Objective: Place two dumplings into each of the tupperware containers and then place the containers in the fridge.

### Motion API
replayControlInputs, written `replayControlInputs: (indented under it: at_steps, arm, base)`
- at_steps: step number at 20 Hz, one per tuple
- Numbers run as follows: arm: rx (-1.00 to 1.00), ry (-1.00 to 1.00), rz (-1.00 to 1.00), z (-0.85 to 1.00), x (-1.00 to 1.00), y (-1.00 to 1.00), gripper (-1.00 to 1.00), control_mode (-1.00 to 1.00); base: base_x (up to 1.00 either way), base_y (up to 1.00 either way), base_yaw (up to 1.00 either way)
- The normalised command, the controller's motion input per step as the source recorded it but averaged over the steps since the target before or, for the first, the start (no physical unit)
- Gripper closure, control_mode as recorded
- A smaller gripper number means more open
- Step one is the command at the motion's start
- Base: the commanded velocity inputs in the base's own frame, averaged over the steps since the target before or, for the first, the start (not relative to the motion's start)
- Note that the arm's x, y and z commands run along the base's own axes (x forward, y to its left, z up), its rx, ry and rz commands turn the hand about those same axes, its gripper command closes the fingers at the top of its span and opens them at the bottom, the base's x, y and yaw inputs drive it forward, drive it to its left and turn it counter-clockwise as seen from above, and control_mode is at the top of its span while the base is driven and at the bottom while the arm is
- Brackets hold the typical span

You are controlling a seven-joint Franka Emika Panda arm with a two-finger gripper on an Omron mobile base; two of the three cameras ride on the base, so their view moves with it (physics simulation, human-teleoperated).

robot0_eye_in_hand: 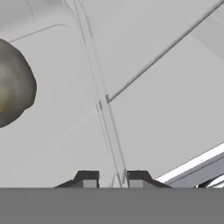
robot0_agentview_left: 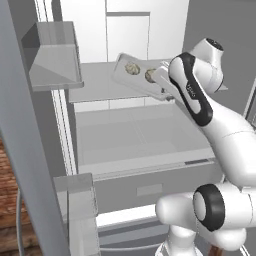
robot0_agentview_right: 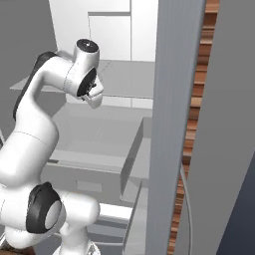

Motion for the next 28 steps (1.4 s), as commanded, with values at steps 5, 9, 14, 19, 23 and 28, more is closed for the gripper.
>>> replayControlInputs:
  at_steps: [5, 9, 14, 19, 23, 28]
  arm:
    - [0.02, 0.00, 0.00, 0.06, 1.00, 0.00, 1.00, -1.00]
    - [0.01, 0.03, 0.00, 0.02, 1.00, 0.00, 1.00, -1.00]
    - [-0.01, 0.03, 0.00, 0.00, 0.59, 0.36, 1.00, -1.00]
    - [-0.06, 0.00, 0.00, -0.10, 0.32, 0.54, 1.00, -1.00]
    - [-0.04, 0.00, 0.00, -0.28, 0.24, 0.46, 1.00, -1.00]
    - [0.00, -0.05, 0.00, -0.40, 0.17, 0.27, 1.00, -1.00]
  base:
    - [0.00, 0.00, 0.00]
    - [0.00, 0.00, 0.00]
    - [0.00, 0.00, 0.00]
    - [0.00, 0.00, 0.00]
    - [0.00, 0.00, 0.00]
    - [0.00, 0.00, 0.00]
